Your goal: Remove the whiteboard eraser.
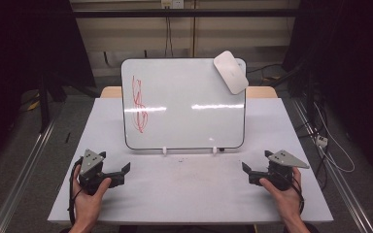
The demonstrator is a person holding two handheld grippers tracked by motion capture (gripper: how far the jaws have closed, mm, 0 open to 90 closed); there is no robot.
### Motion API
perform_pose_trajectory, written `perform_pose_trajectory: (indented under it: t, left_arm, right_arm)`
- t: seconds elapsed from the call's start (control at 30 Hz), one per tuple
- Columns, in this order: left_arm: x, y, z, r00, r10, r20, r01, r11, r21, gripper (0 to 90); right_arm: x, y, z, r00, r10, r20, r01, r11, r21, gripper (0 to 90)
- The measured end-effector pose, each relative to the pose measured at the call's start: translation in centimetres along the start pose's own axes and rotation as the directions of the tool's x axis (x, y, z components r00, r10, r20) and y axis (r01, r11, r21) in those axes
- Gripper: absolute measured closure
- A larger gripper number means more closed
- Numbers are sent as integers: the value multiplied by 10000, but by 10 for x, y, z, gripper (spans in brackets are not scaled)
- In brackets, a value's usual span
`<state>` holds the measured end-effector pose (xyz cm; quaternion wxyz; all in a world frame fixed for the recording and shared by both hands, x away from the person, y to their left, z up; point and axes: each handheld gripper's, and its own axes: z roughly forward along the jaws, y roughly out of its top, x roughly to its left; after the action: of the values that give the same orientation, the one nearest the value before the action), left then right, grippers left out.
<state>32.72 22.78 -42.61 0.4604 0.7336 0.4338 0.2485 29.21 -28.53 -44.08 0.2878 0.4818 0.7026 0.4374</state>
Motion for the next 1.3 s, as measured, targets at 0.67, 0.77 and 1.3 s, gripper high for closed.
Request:
perform_pose_trajectory:
  t: [0.67,0.77,1.3]
  left_arm:
    - [0,-1,2,10000,40,64,-42,9996,285,48]
    - [-1,-2,2,9999,90,96,-93,9996,277,48]
    - [-1,-2,2,9997,163,180,-168,9995,259,48]
  right_arm:
    - [8,4,7,9990,-1,-455,6,9999,114,77]
    - [9,7,8,9988,-176,-449,185,9996,193,69]
    - [12,38,18,9977,-649,-173,644,9976,-247,30]
